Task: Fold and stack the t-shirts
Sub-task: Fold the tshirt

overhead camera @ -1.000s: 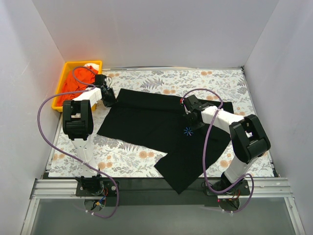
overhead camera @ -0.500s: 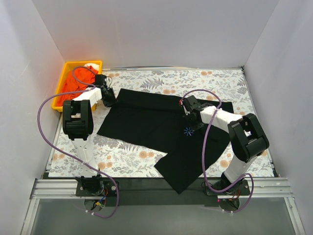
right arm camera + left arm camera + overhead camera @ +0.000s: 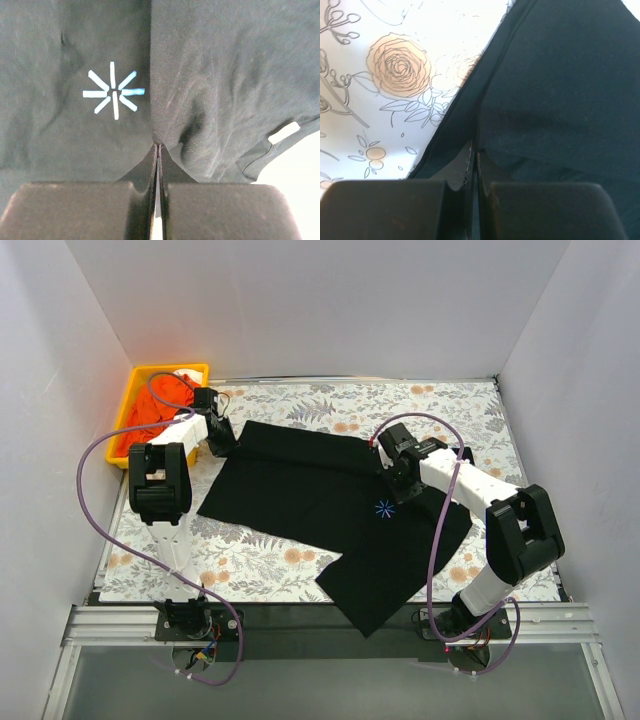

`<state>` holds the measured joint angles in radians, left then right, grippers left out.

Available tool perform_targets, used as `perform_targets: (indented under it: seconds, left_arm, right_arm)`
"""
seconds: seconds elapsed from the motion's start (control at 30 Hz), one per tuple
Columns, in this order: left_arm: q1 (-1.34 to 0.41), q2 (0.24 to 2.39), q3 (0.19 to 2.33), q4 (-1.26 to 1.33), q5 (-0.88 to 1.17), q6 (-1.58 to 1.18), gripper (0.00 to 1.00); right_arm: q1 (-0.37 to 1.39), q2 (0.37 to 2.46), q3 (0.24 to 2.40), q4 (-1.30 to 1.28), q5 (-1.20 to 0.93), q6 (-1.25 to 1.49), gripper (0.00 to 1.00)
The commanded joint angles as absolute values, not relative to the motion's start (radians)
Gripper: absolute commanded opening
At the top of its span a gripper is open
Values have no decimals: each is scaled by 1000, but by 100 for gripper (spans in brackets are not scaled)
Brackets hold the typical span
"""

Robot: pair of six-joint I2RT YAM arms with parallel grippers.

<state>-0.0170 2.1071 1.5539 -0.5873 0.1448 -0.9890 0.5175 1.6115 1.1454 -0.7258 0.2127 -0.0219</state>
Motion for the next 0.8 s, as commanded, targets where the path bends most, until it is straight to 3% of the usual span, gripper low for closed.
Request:
perform_targets:
  seconds: [0.0,0.33,0.63,0.73,0.77]
  left_arm:
    - [-14,2117,1604,-635,101,-999,0]
    - [-15,2094,1652,-721,69,-1051,0]
    - [-12,2049,1460,-657,-23,-1144,0]
    - [-12,2039,1468,-658,-38,-1161,9]
    - [-11,2031,1476,-658,-41,-1163,23]
  right_arm:
    - [518,1594,1184,-859,167,-17,1]
    - [515,1631,1207,-904,207,-6,1]
    - [515,1706,1184,-835,114,-6,4]
    - [511,1717,1224,-831,97,-6,22]
    - [503,1717,1242,-828,97,15,26]
